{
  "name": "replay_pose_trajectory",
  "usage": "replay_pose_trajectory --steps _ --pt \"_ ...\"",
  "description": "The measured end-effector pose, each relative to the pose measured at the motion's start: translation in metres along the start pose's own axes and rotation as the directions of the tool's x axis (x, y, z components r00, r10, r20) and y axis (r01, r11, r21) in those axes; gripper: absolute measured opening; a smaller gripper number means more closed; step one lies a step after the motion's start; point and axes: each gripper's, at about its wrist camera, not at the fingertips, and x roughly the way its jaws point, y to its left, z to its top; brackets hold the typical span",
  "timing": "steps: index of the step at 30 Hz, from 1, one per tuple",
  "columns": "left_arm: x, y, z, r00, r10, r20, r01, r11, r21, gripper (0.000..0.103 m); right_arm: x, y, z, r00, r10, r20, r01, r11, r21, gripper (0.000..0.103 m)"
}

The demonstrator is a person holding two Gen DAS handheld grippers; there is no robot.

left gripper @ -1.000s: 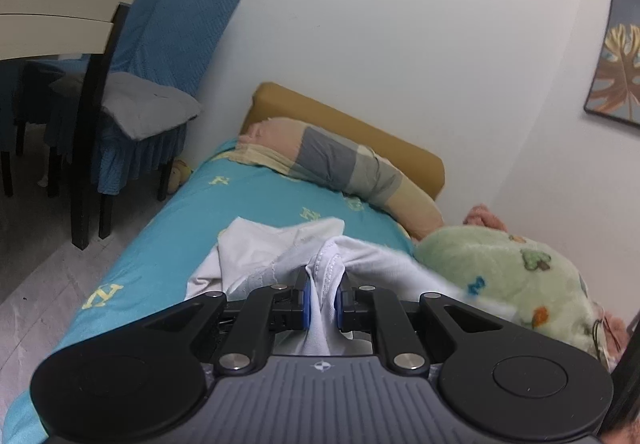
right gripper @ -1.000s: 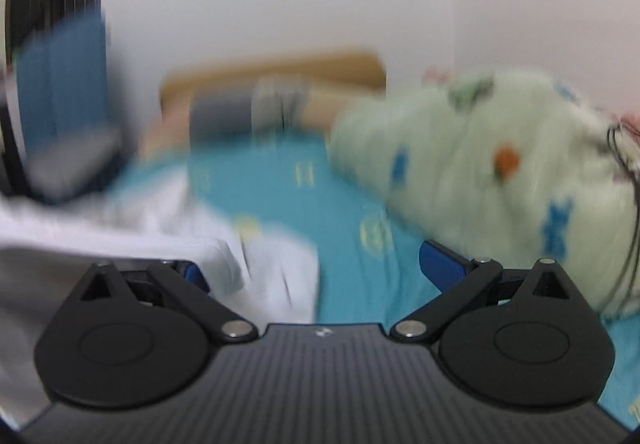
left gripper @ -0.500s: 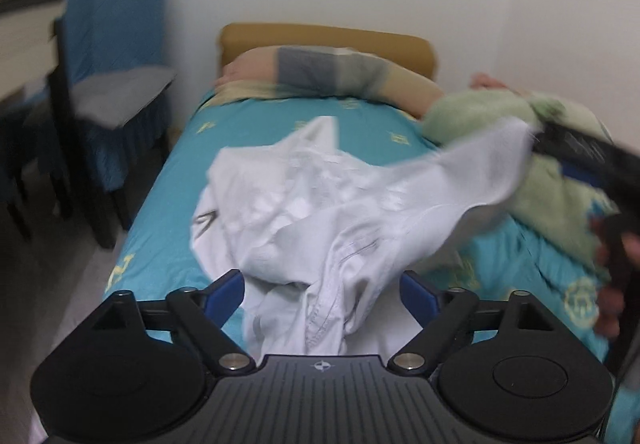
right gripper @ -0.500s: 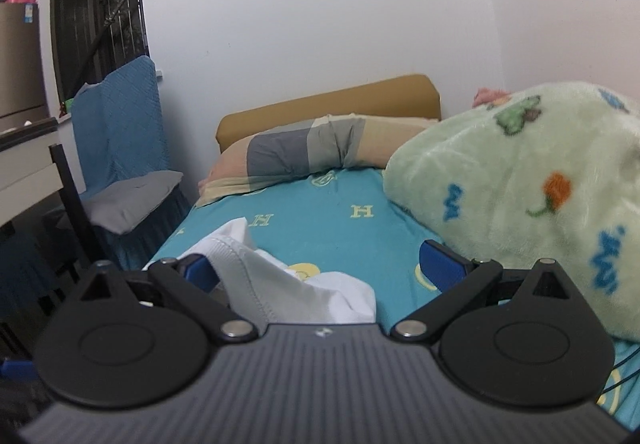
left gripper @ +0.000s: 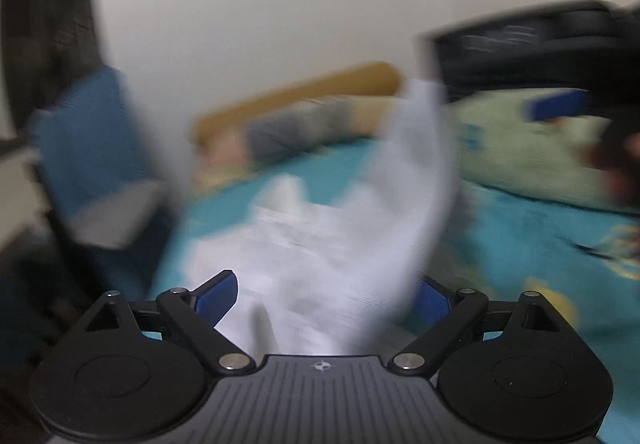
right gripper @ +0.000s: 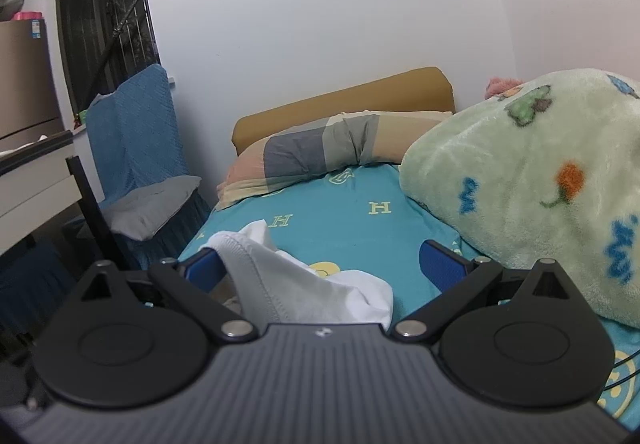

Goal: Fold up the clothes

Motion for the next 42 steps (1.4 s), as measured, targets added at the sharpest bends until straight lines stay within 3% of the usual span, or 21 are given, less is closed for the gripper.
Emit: replay_pose_trajectory --steps 2,6,10,13,16,18,20,24,26,29,33,36,40,42 --pt "-0.002 0.023 0.006 0.994 0.099 0.038 -0.094 0.99 -0.107 0.091 0.001 -0.004 -0.001 1.0 -0.007 -0.004 0.007 1.0 0.007 0.103" --pt "-0.013 0.076 0.014 0.983 0.177 0.052 -0.144 0.91 -0.389 0.091 0.014 -0.002 -0.011 0.996 0.025 -0.088 -0.026 1.0 -0.005 0.103" --pt "-0.015 0.1 0.014 0.979 0.2 0.04 -0.157 0.864 -0.478 0.091 0.031 0.021 -0.036 0.978 0.05 -0.205 -0.08 0.986 -0.143 0.103" --pt "-0.02 0.11 0.016 0.981 0.194 0.024 -0.156 0.853 -0.498 0.091 0.038 0.034 -0.055 0.969 0.001 -0.247 -0.068 0.962 -0.263 0.103" --pt "-0.032 0.113 0.015 0.979 0.203 0.026 -0.166 0.862 -0.479 0.09 0.044 0.026 -0.061 0.961 -0.109 -0.254 0.035 0.959 -0.28 0.103" --pt "-0.035 0.113 0.015 0.978 0.207 0.023 -0.174 0.874 -0.454 0.09 0.049 0.008 -0.058 0.943 -0.187 -0.275 0.126 0.966 -0.224 0.103" --pt "-0.034 0.109 0.014 0.982 0.188 -0.003 -0.17 0.886 -0.432 0.091 0.049 -0.013 -0.054 0.935 -0.212 -0.286 0.183 0.975 -0.125 0.103" --pt "-0.023 0.094 0.004 0.981 0.146 -0.131 -0.18 0.935 -0.307 0.091 0.025 -0.032 -0.032 0.959 -0.256 -0.12 0.258 0.966 0.003 0.103" --pt "-0.014 0.084 -0.004 0.973 0.109 -0.205 -0.156 0.961 -0.229 0.091 0.01 -0.032 -0.02 0.965 -0.259 -0.034 0.26 0.965 0.033 0.103" --pt "-0.011 0.075 -0.012 0.972 0.002 -0.234 -0.059 0.971 -0.233 0.091 -0.005 -0.03 -0.007 0.972 -0.232 0.022 0.231 0.972 0.05 0.103" --pt "-0.008 0.07 -0.016 0.967 -0.127 -0.221 0.051 0.947 -0.317 0.094 -0.005 -0.019 -0.006 0.978 -0.205 0.041 0.206 0.979 -0.013 0.103" --pt "0.002 0.061 -0.022 0.95 -0.198 -0.243 0.11 0.936 -0.334 0.094 -0.004 -0.014 -0.005 0.979 -0.2 0.045 0.202 0.978 -0.058 0.103" --pt "0.022 0.045 -0.033 0.929 -0.22 -0.299 0.125 0.944 -0.306 0.094 0.0 -0.011 -0.003 0.979 -0.199 0.036 0.201 0.977 -0.069 0.103" --pt "0.028 0.041 -0.038 0.924 -0.188 -0.332 0.093 0.955 -0.281 0.094 0.001 -0.013 -0.004 0.978 -0.204 0.035 0.206 0.976 -0.073 0.103"
